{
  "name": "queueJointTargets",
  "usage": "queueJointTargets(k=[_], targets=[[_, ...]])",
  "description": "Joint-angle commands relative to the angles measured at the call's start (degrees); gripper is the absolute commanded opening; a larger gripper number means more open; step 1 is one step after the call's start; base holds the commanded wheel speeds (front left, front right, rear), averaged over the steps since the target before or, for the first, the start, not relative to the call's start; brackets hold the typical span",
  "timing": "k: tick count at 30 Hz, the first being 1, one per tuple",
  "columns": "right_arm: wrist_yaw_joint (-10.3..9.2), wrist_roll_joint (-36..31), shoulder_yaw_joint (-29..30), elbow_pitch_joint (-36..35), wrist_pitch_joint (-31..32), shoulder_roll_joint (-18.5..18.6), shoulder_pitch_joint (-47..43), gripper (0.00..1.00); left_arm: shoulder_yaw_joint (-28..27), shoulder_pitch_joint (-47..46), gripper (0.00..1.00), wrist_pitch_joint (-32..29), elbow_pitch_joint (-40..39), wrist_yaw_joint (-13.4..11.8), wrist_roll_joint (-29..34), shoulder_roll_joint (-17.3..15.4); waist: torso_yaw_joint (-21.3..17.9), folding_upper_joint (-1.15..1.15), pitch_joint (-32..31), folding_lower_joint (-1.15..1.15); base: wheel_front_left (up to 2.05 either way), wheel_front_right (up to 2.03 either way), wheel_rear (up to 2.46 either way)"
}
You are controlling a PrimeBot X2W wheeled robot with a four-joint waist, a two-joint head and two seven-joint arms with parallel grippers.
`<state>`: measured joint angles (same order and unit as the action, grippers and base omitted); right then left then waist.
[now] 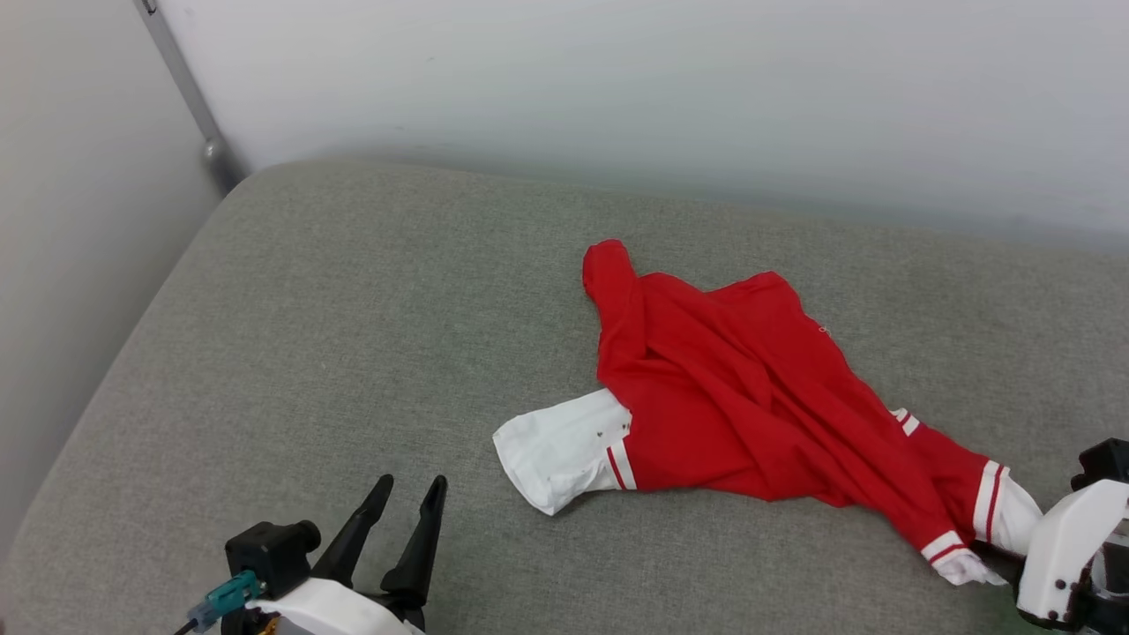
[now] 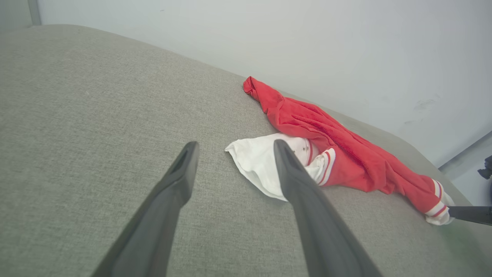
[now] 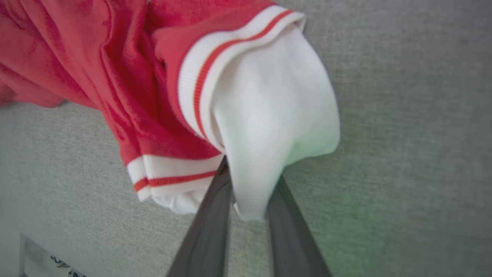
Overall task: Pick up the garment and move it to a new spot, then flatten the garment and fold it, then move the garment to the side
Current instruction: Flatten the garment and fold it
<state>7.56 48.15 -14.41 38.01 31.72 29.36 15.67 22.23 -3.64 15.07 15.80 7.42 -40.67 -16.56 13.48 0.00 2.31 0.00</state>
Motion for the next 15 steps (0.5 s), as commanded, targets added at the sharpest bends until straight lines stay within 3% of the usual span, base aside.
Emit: queueJointTargets(k=[1, 8, 15], targets=[[-0.12, -0.6, 1.2, 0.4, -0.2, -2.3, -2.1, 1.00, -0.2, -0.3, 1.00, 0.1, 0.0, 0.1, -0.2, -0.6, -0.5, 0.00, -0.4, 0.00, 0.00, 0.00, 0.00], [-0.09, -7.4, 10.0, -10.8, -2.9, -5.8, -5.8, 1.00, -0.9, 1.0, 1.00, 0.1, -1.4, 0.1, 0.7, -1.8, -2.9, 0.00, -2.2, 0.00, 0.00, 0.00, 0.00], [-0.07, -12.6, 15.8, -26.0, -11.3, -9.1, -14.4, 1.00, 0.0, 0.6, 1.00, 0.1, -3.1, 0.1, 1.4, -3.0, -4.9, 0.00, -2.3, 0.00, 0.00, 0.00, 0.00]])
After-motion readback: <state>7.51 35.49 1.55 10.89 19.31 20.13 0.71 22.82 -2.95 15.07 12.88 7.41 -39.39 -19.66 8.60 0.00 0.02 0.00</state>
